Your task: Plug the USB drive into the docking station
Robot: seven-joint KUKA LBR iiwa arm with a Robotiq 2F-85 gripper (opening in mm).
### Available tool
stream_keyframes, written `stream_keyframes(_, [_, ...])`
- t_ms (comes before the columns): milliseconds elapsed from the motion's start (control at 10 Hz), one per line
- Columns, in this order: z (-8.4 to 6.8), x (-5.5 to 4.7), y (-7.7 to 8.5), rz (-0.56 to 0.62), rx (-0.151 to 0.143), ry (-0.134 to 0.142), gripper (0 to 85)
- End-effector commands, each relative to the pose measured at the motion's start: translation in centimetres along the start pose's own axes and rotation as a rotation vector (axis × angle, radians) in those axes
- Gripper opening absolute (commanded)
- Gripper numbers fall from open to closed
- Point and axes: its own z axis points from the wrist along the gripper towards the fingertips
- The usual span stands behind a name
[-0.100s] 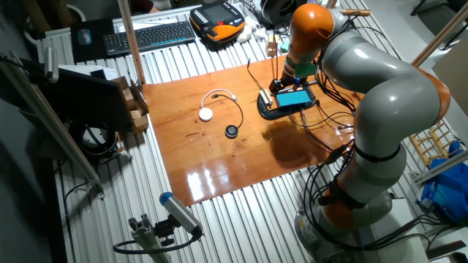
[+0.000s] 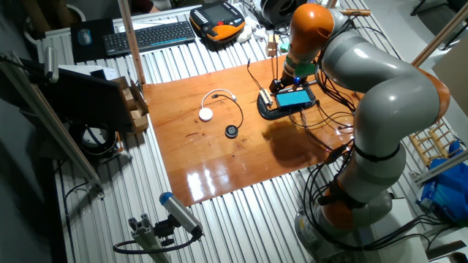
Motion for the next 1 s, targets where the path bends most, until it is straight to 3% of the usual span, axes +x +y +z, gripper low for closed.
stream_keyframes(0, [-0.22,0.05,0.1,0.002,0.002,0.06,0.0])
stream_keyframes(900, [-0.01,0.04,-0.03,0.005,0.009,0.048,0.0])
